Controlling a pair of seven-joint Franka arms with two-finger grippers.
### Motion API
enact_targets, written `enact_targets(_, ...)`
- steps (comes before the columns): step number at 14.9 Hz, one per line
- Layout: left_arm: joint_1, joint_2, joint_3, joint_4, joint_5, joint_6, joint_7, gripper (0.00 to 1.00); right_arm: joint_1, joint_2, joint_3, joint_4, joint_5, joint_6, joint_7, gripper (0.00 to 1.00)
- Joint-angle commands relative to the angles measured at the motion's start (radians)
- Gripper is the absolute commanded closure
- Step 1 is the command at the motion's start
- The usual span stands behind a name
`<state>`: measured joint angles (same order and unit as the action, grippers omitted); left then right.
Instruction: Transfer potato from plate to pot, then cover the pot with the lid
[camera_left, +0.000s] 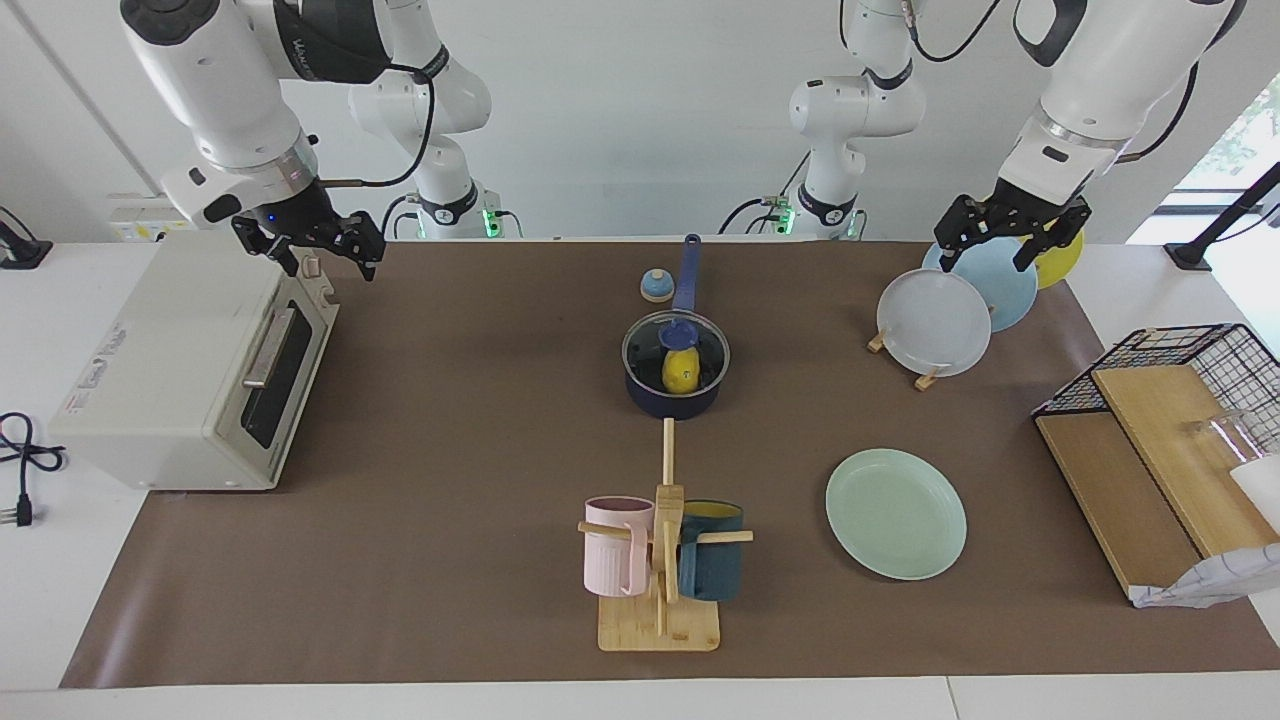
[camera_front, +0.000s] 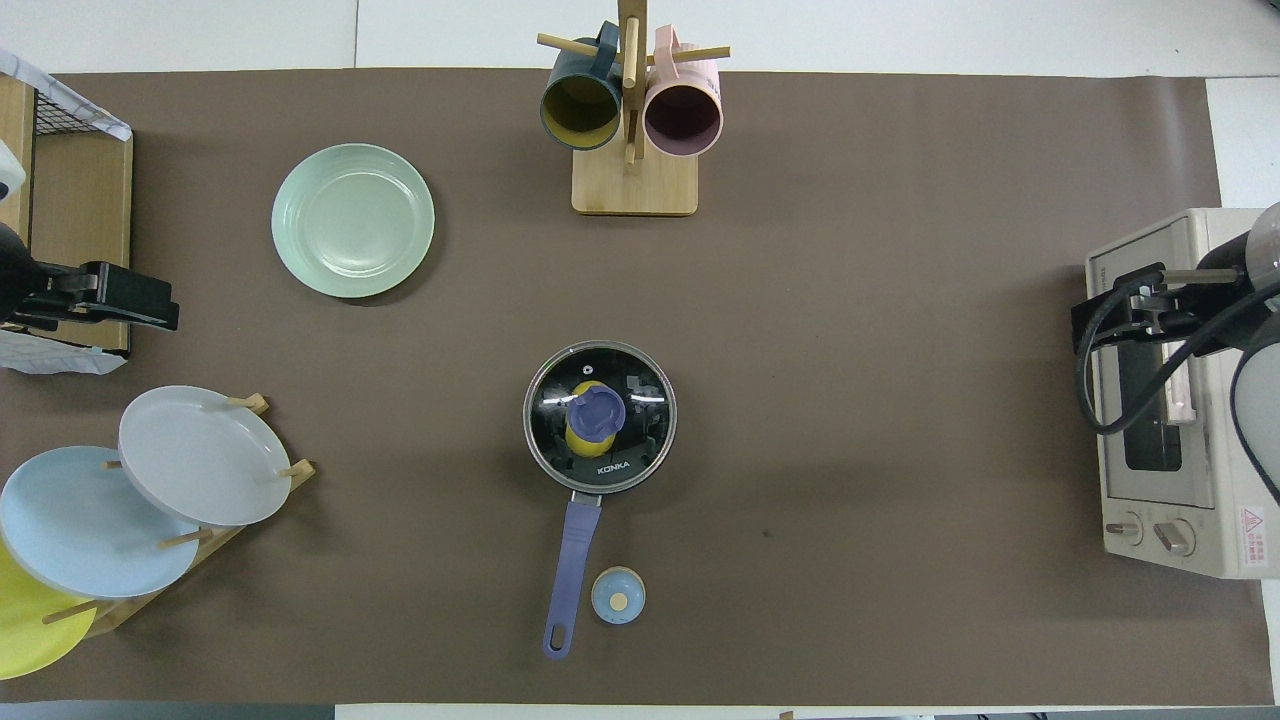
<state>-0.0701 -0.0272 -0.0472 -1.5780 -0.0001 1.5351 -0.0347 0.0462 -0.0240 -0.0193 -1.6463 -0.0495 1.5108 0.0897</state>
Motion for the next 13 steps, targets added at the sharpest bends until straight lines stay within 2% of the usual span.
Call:
enact_targets(1,0.015,-0.023,-0.008,-0.028,-0.014,0.008,-0.001,0.0,-0.014,-0.014,-0.017,-0.006,0.02,-0.009,-0.036,0.0)
enact_targets(4,0.015,-0.023,-0.01,-0.028,-0.014,0.008,-0.001,0.0,-0.012,-0.014,-0.017,-0.004,0.02,0.025,-0.034,0.0)
enact_targets(13,0.015,-0.023,-0.01,-0.028,-0.014,0.008,-0.001,0.0,-0.008,-0.016,-0.01,-0.006,0.056,0.026,-0.038,0.0)
